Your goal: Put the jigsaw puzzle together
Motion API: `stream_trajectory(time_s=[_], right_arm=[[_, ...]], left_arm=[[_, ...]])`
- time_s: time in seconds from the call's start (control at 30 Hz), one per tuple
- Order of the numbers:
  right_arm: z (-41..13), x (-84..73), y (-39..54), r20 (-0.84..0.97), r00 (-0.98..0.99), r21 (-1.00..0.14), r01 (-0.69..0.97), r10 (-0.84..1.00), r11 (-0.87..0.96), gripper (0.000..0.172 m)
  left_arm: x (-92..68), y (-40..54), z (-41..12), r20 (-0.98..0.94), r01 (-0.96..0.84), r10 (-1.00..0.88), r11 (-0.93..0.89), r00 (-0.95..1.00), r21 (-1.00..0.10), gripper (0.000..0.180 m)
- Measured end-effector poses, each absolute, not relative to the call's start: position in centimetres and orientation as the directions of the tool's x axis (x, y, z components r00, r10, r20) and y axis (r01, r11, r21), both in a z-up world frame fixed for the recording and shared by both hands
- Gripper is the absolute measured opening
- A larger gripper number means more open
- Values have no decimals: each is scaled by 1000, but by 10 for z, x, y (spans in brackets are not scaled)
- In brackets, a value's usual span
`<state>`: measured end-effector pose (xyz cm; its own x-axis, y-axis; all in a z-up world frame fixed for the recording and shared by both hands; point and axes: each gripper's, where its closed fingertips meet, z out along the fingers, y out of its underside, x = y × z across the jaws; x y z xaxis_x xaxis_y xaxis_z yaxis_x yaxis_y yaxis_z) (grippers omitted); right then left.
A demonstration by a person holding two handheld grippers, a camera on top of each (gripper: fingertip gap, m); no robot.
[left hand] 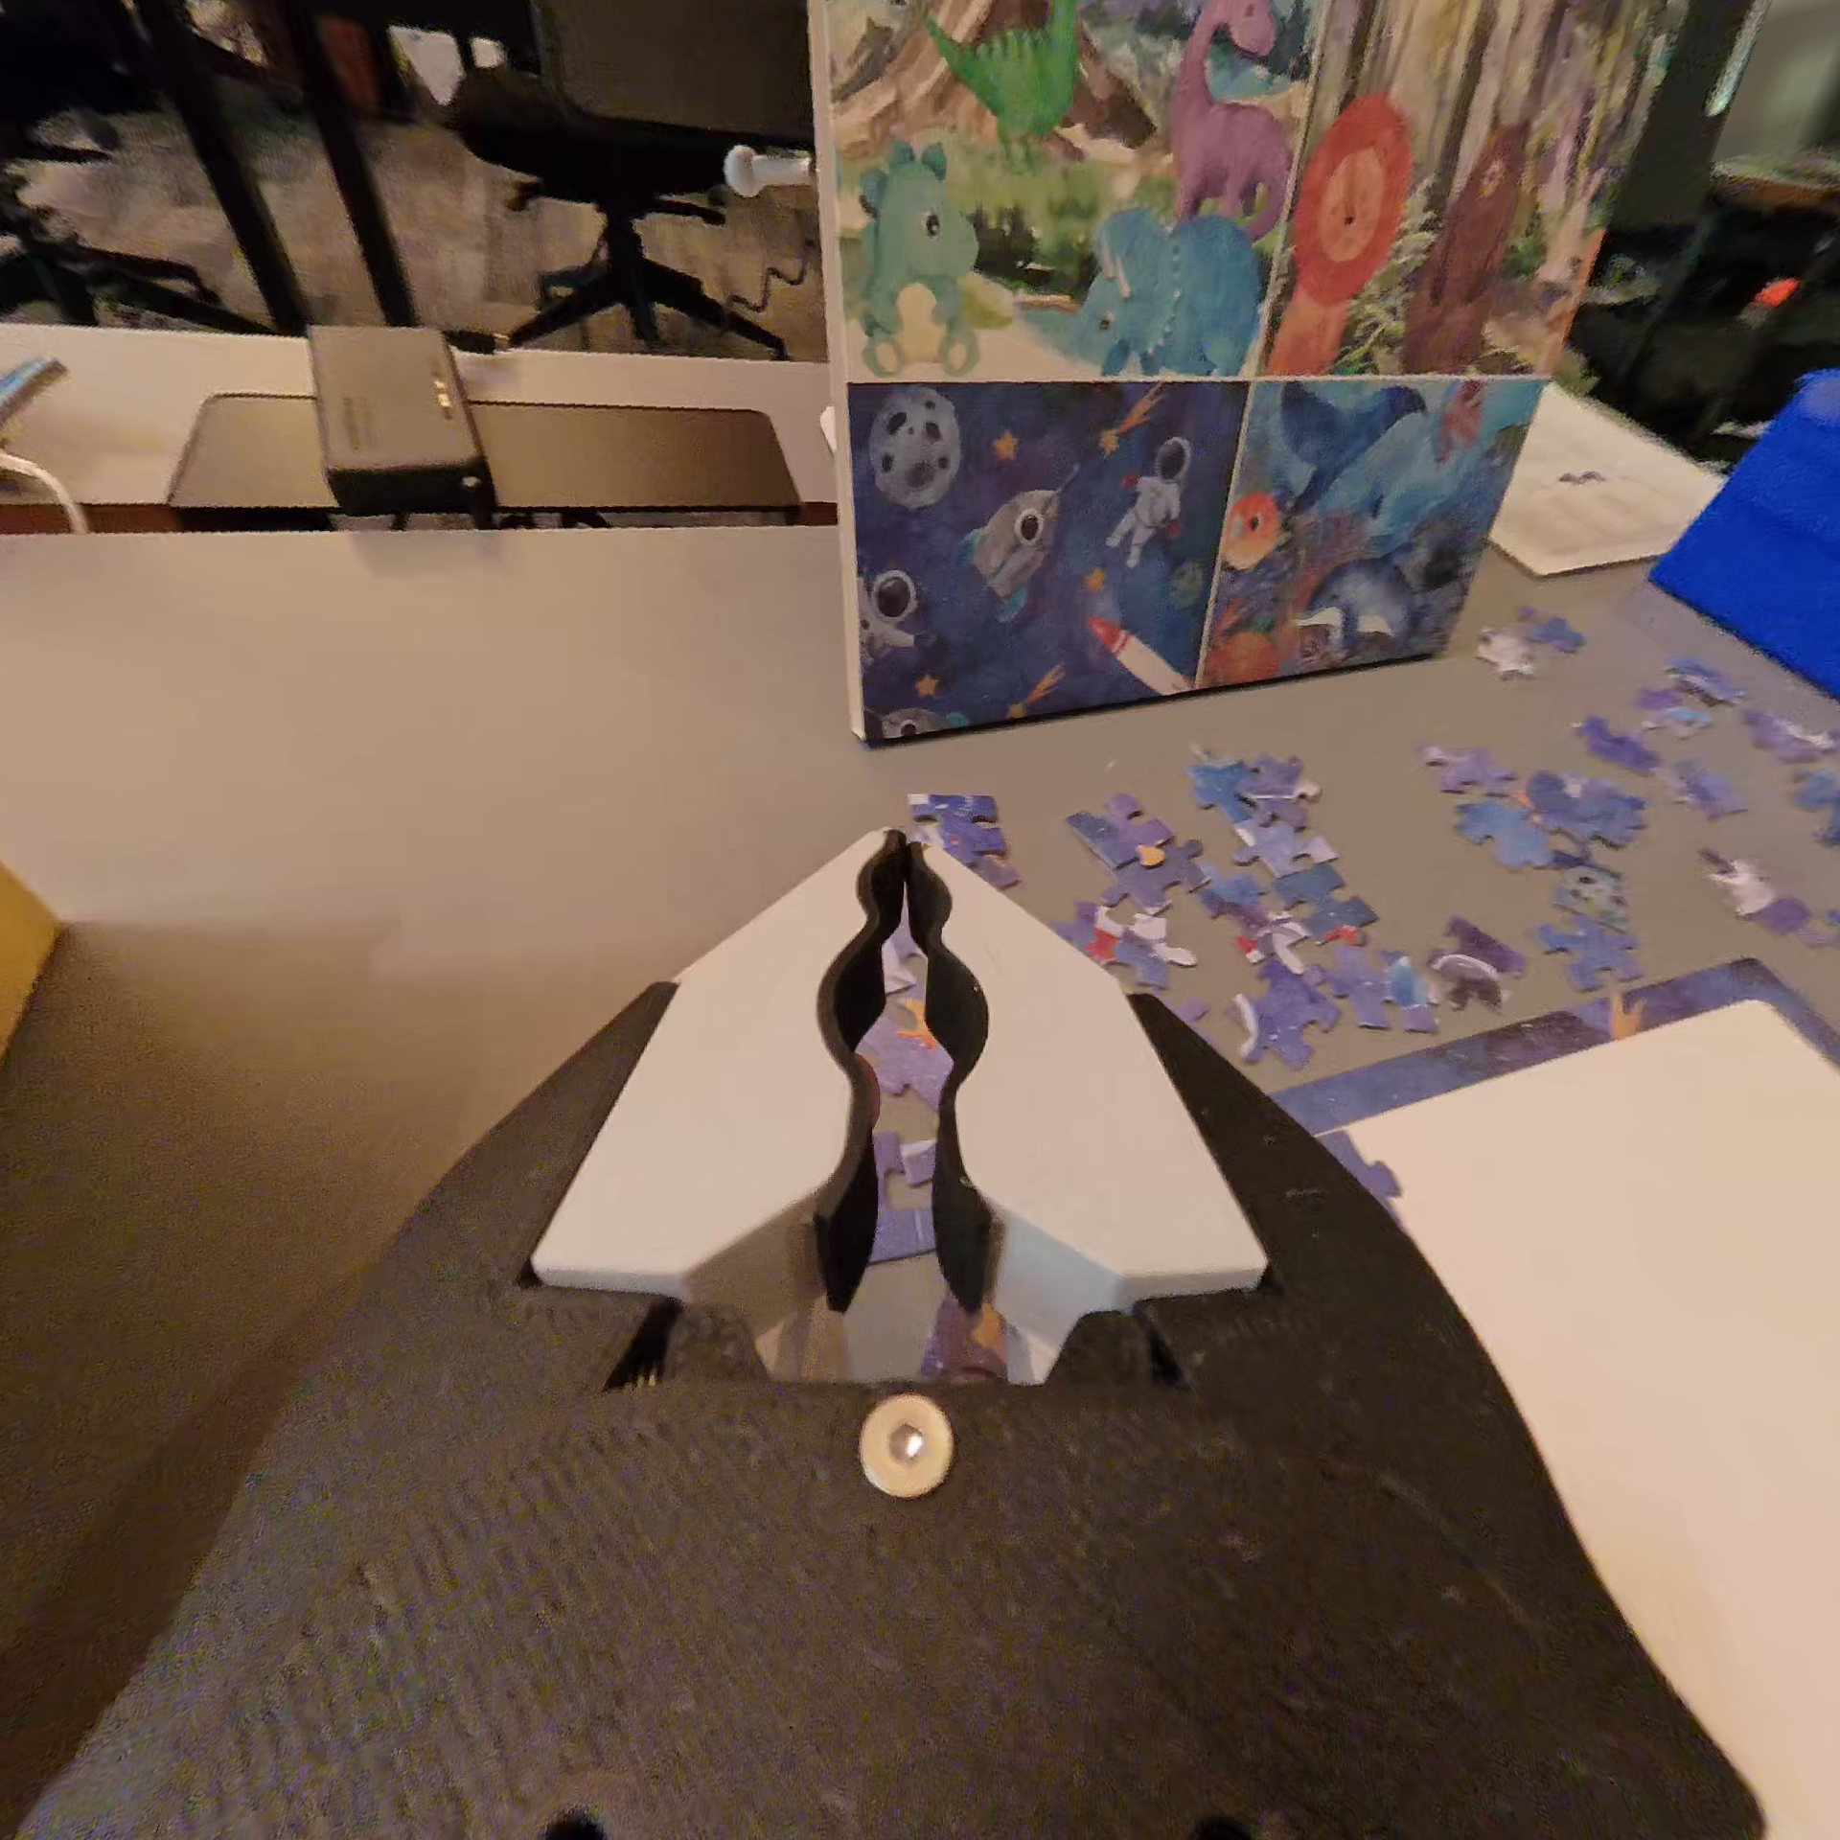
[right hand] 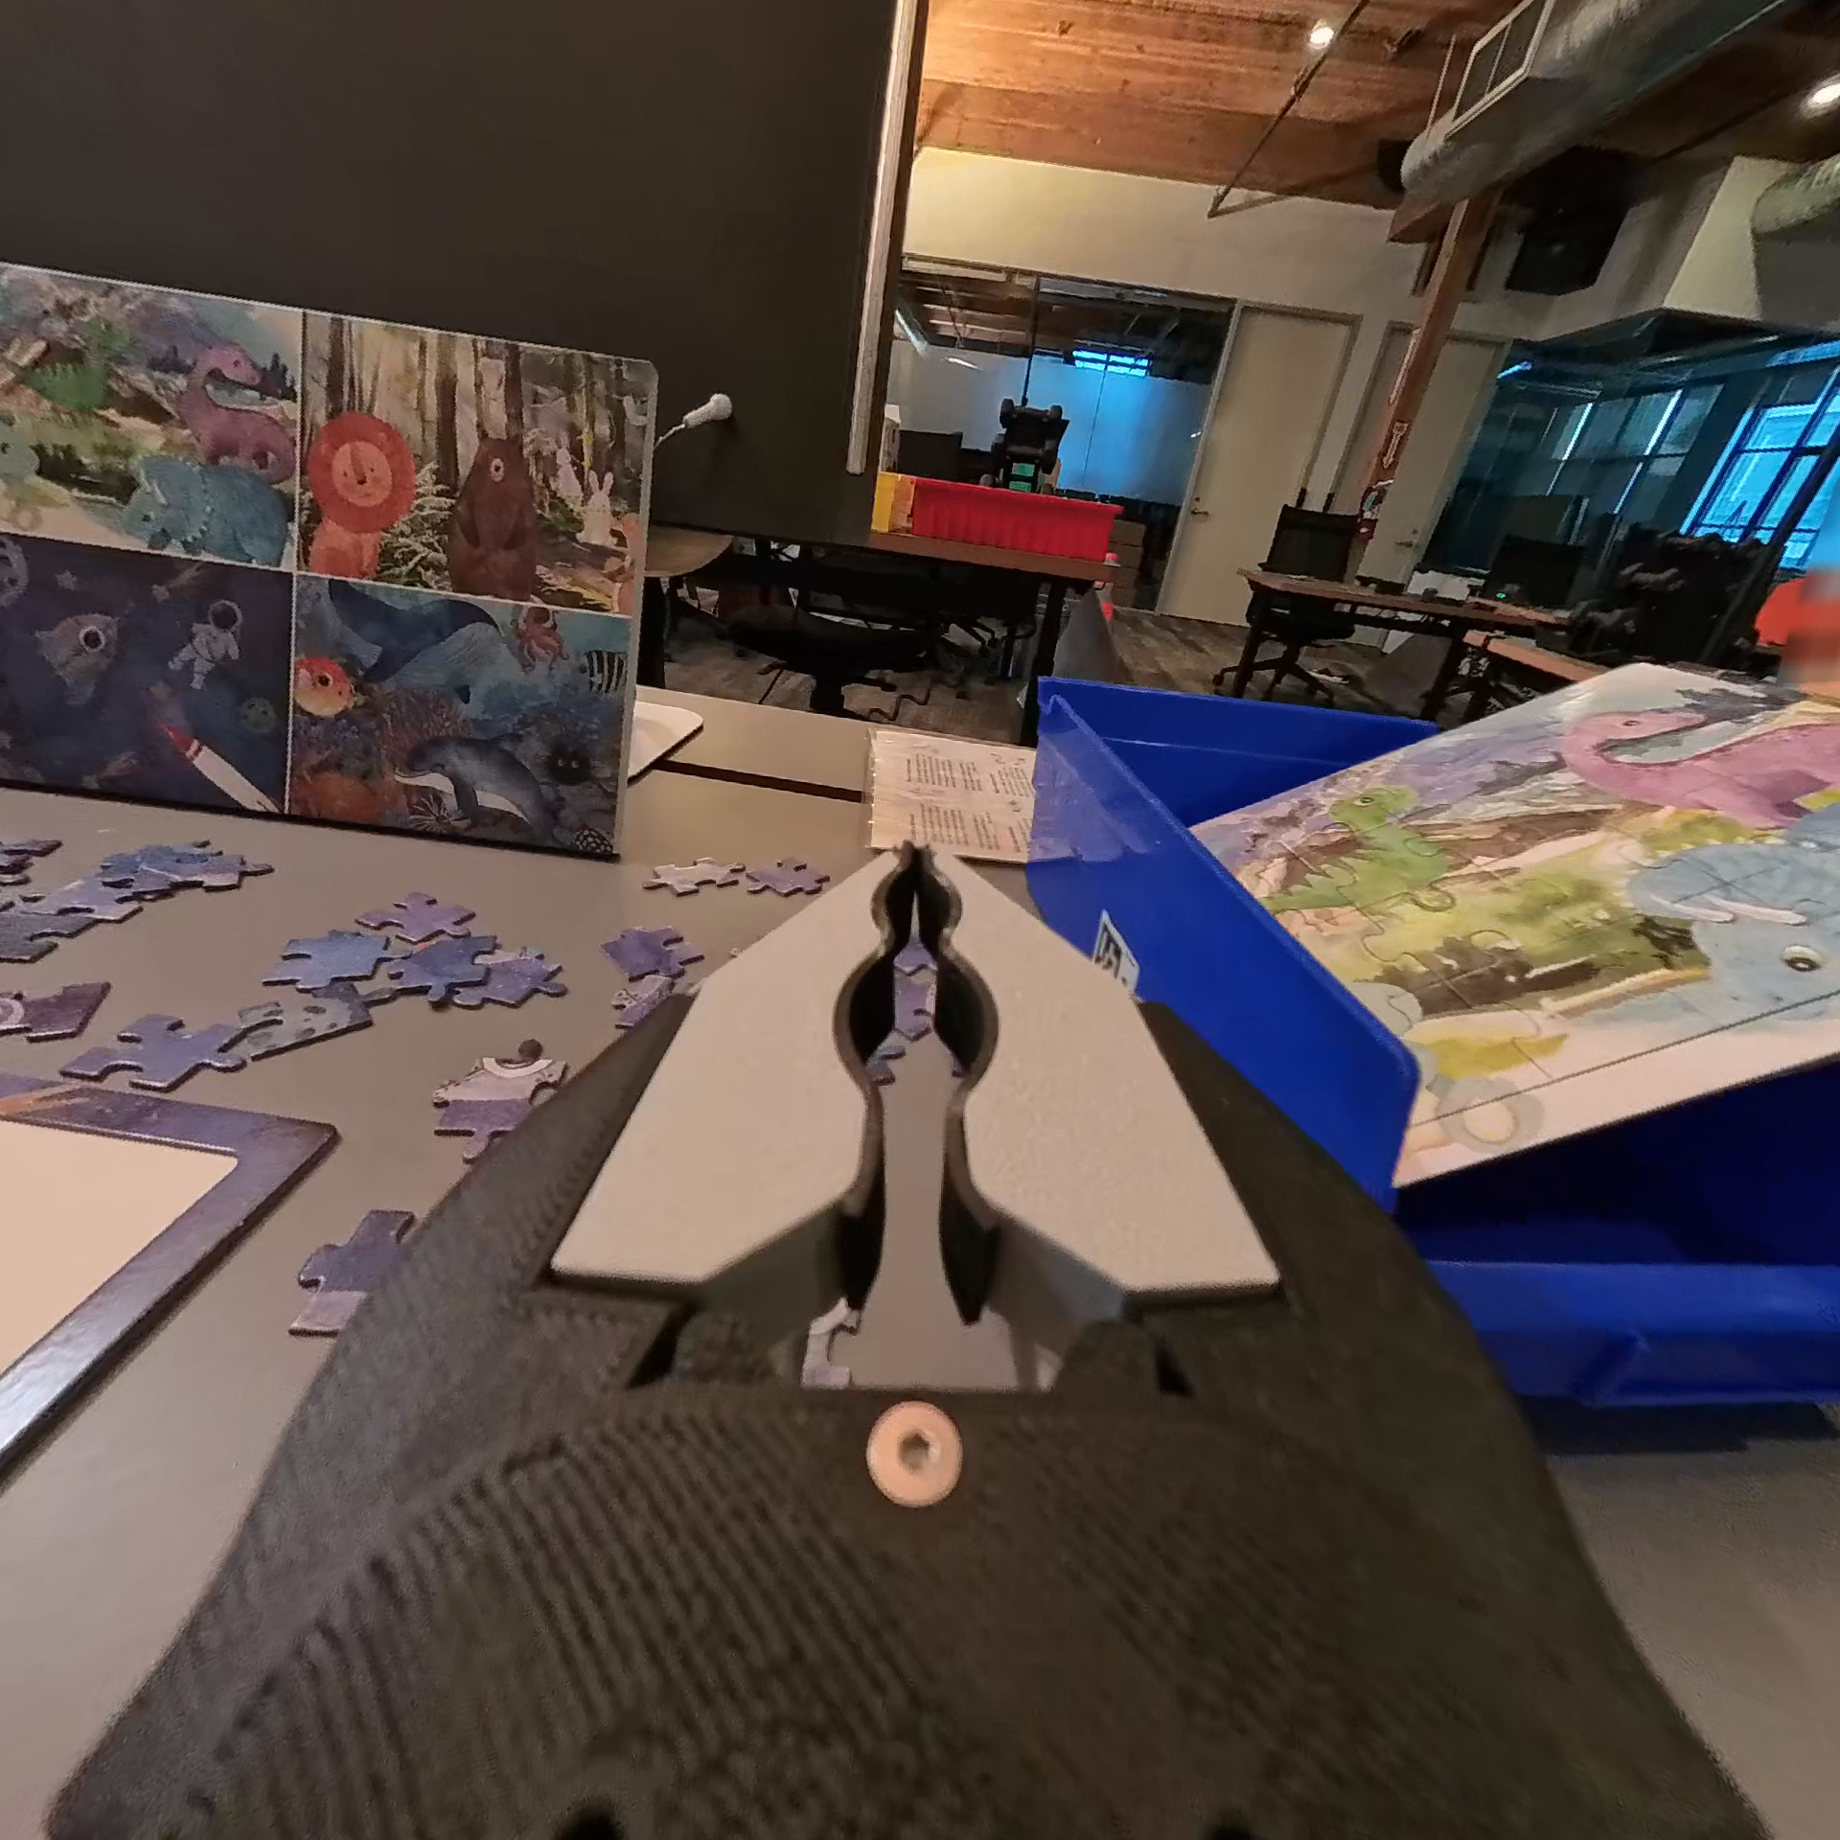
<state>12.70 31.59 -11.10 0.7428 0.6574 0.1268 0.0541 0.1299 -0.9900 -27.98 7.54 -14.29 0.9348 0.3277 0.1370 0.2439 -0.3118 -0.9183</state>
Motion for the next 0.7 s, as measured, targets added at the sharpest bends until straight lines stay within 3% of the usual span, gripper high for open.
stream_trajectory(time_s=[0.27, 0.5, 0.63, 0.7], right_arm=[[-109, 127, 313, 120, 736, -990, 36, 667, 139, 0], [-113, 94, 304, 191, 715, -982, 147, 672, 122, 2], [-96, -22, 251, 105, 478, -988, 153, 872, 35, 21], [-109, -91, 213, 75, 296, -964, 266, 952, -7, 36]], left_arm=[[-276, 78, -141, 172, 264, 312, -283, 935, -922, 0], [-280, 77, -142, 166, 261, 325, -276, 931, -925, 0], [-280, 77, -142, 176, 268, 321, -269, 931, -925, 0], [-276, 79, -142, 177, 264, 307, -268, 935, -926, 0]])
